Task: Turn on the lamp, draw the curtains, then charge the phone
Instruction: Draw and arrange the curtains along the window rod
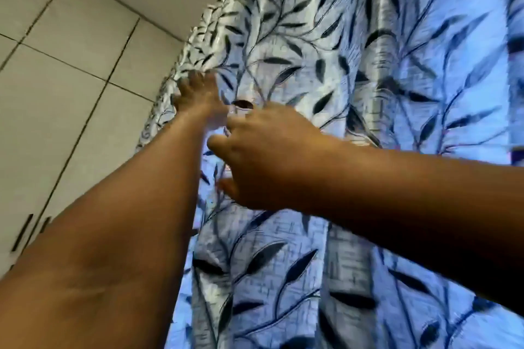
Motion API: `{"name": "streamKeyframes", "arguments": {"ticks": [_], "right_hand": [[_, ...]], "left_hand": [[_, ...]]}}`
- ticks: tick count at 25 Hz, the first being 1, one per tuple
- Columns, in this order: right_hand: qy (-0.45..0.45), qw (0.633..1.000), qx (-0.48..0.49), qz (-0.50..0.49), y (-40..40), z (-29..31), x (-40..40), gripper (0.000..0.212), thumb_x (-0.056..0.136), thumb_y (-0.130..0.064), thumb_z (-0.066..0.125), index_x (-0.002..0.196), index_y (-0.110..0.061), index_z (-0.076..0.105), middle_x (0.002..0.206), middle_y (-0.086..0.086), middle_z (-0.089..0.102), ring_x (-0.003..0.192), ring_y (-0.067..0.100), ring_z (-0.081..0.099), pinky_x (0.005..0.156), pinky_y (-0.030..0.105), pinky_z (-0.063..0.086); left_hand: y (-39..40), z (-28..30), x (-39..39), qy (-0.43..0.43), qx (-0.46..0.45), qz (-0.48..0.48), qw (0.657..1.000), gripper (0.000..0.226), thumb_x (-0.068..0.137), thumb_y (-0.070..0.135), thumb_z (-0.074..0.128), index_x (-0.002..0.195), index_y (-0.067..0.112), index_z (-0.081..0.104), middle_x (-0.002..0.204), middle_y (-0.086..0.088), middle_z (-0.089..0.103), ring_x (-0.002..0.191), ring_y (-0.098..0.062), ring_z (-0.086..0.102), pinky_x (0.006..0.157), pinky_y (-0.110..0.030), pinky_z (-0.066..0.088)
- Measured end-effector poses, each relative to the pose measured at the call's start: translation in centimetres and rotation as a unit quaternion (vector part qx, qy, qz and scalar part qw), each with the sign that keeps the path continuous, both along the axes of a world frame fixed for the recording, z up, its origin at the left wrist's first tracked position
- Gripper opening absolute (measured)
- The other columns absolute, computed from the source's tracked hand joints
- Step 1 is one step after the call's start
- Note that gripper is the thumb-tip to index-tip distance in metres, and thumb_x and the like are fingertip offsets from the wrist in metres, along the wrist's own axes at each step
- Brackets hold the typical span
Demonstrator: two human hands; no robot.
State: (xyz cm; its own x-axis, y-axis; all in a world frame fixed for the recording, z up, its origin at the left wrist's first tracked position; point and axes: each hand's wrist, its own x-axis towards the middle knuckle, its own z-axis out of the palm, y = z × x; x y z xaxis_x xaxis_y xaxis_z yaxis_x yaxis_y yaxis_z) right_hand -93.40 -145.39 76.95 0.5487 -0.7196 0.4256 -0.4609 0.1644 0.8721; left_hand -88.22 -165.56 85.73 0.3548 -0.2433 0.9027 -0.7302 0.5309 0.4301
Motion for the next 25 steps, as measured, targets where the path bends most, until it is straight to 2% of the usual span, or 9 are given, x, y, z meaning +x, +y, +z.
{"name": "streamKeyframes", "arguments": {"ticks": [2,5,8,10,12,15,18,21,25], "right_hand": [[-0.043,0.998,0.008,-0.045,-0.6,-1.8,-2.5,0.056,0.09,-0.037,0.047,0.143,-0.029,0.029,0.11,0.003,0.058,0.082,0.027,0.057,0.051,0.026,0.028],[-0.019,0.985,-0.016,-0.17,-3.6,-2.2,-3.2,0.051,0.096,-0.026,0.04,0.146,-0.023,0.03,0.139,0.004,0.048,0.124,0.028,0.047,0.082,0.035,0.043],[-0.065,0.973,-0.021,-0.222,-6.3,-0.3,-3.3,0.066,0.095,-0.034,0.045,0.151,-0.024,0.014,0.143,0.004,0.046,0.128,0.029,0.045,0.085,0.034,0.041],[-0.094,0.964,-0.03,-0.247,-8.0,-0.4,-3.4,0.084,0.084,-0.059,0.056,0.15,-0.03,0.013,0.127,0.004,0.058,0.113,0.028,0.056,0.074,0.032,0.04],[-0.108,0.959,-0.041,-0.26,-9.3,-0.4,-3.2,0.075,0.075,-0.067,0.061,0.136,-0.028,0.041,0.117,0.0,0.062,0.107,0.027,0.06,0.07,0.031,0.04],[-0.132,0.948,-0.042,-0.285,-11.1,-0.2,-4.0,0.032,0.09,-0.033,0.057,0.119,-0.021,0.057,0.121,-0.001,0.061,0.112,0.026,0.057,0.071,0.031,0.039],[-0.164,0.942,-0.017,-0.292,-12.2,0.0,-4.0,0.007,0.089,-0.02,0.055,0.092,-0.018,0.06,0.095,-0.001,0.063,0.092,0.023,0.06,0.07,0.03,0.041],[-0.254,0.953,-0.001,-0.166,-14.3,2.6,-2.8,0.027,0.084,-0.028,0.061,0.067,-0.01,0.052,0.068,0.001,0.059,0.061,0.022,0.057,0.057,0.025,0.042],[-0.26,0.957,-0.127,0.011,-17.8,2.7,-1.6,0.031,0.087,-0.03,0.056,0.115,-0.017,0.056,0.113,0.009,0.065,0.1,0.033,0.062,0.067,0.033,0.037]], "left_hand": [[-1.2,-1.4,1.0,-0.012,0.049,-0.043,0.998,0.093,0.073,0.055,0.053,0.147,0.017,0.011,0.149,-0.017,0.02,0.133,-0.041,0.022,0.103,-0.057,0.031],[-3.5,-4.6,1.6,-0.006,0.13,-0.323,0.937,0.124,0.064,0.048,0.083,0.151,0.009,0.003,0.155,-0.012,0.022,0.137,-0.029,0.03,0.105,-0.04,0.035],[-4.6,-5.9,-0.4,-0.042,0.163,-0.419,0.892,0.051,0.073,0.031,0.08,0.114,0.01,0.057,0.103,-0.004,0.063,0.079,-0.018,0.057,0.062,-0.023,0.043],[-5.6,-6.4,-1.6,-0.084,0.244,-0.415,0.873,0.019,0.079,0.026,0.072,0.084,0.014,0.057,0.058,-0.001,0.052,0.045,-0.013,0.043,0.045,-0.018,0.032],[-6.7,-6.4,-2.3,-0.157,0.36,-0.426,0.815,0.022,0.081,0.027,0.068,0.068,0.014,0.055,0.048,-0.004,0.037,0.038,-0.014,0.03,0.048,-0.019,0.027],[-7.5,-6.4,-3.0,-0.241,0.462,-0.391,0.759,0.034,0.083,0.034,0.068,0.08,0.008,0.047,0.061,-0.012,0.033,0.05,-0.02,0.032,0.058,-0.027,0.031],[-8.0,-6.2,-2.8,-0.219,0.442,-0.4,0.773,0.029,0.086,0.023,0.068,0.081,0.007,0.046,0.061,-0.011,0.035,0.047,-0.023,0.034,0.063,-0.03,0.039],[-8.6,-6.9,-2.2,-0.113,0.344,-0.507,0.782,0.028,0.069,0.013,0.07,0.067,0.006,0.043,0.051,-0.008,0.037,0.038,-0.02,0.033,0.047,-0.017,0.037],[-9.7,-7.2,-1.7,0.073,0.193,-0.659,0.723,0.025,0.092,0.008,0.048,0.093,-0.016,0.055,0.045,-0.001,0.053,0.048,-0.012,0.047,0.055,-0.02,0.034]]}}
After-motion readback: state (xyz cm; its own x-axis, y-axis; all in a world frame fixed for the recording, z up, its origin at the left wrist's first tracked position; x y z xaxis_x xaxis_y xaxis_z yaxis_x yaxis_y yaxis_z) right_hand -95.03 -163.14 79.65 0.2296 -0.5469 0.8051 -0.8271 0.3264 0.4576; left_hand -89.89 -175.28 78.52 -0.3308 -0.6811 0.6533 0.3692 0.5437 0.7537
